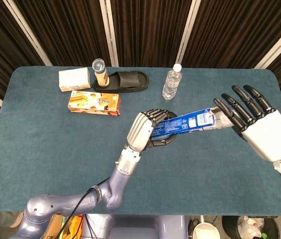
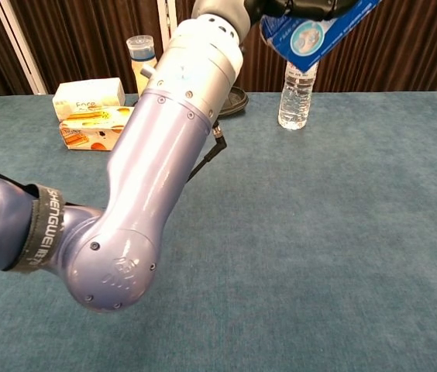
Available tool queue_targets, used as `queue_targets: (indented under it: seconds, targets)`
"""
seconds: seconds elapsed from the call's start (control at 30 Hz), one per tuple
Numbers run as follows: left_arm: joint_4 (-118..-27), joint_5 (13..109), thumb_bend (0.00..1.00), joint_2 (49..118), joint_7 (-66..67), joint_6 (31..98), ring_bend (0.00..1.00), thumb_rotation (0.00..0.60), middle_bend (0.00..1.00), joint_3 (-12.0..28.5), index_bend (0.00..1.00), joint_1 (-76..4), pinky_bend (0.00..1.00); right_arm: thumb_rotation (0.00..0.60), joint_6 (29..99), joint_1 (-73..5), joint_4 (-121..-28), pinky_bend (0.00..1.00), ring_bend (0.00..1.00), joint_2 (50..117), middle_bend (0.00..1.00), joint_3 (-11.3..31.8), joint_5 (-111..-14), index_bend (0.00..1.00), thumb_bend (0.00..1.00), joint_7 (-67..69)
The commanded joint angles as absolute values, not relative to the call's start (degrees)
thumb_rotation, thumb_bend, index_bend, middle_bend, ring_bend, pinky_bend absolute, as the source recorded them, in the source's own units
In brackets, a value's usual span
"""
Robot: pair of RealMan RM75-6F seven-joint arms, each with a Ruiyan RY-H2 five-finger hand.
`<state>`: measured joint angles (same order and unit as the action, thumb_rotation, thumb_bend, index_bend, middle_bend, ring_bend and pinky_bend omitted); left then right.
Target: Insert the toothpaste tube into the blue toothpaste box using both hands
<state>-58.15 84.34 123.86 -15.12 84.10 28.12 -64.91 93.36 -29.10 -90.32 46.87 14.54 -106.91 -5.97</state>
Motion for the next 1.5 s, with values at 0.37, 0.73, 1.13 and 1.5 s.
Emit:
queue_targets:
  seconds: [0.37, 0.73, 1.13, 1.5]
  targets:
    - [-56.10, 86.71, 0.41, 125.29, -19.34, 89.55, 0.48, 0.600, 0.49, 27.07, 0.37, -63.87, 0.57, 0.600, 93.14, -28.22, -90.43, 0.23, 0.14, 47.42, 0.27, 15.09, -104.03, 0.00, 0.41, -6.15]
    - [-57.44, 88.11, 0.42, 124.94, -22.67, 94.96, 0.48, 0.600, 0.49, 25.07, 0.36, -59.61, 0.57, 0.600, 92.15, -27.39, -89.19, 0.23, 0.14, 48.49, 0.27, 15.66, -99.70, 0.00, 0.41, -5.44]
    - [-59.12, 90.59, 0.44, 121.85, -25.79, 101.37, 0.48, 0.600, 0.49, 22.63, 0.37, -53.83, 0.57, 0.600, 91.79, -26.78, -86.82, 0.23, 0.14, 50.05, 0.27, 15.79, -97.30, 0.00, 0.41, -4.80]
    - [-64.17, 93.31, 0.44, 118.39, -26.76, 106.26, 0.48, 0.600, 0.48, 23.27, 0.36, -51.37, 0.57, 0.600, 91.97, -26.53, -85.95, 0.23, 0.14, 50.91, 0.27, 15.74, -97.02, 0.00, 0.41, -5.09]
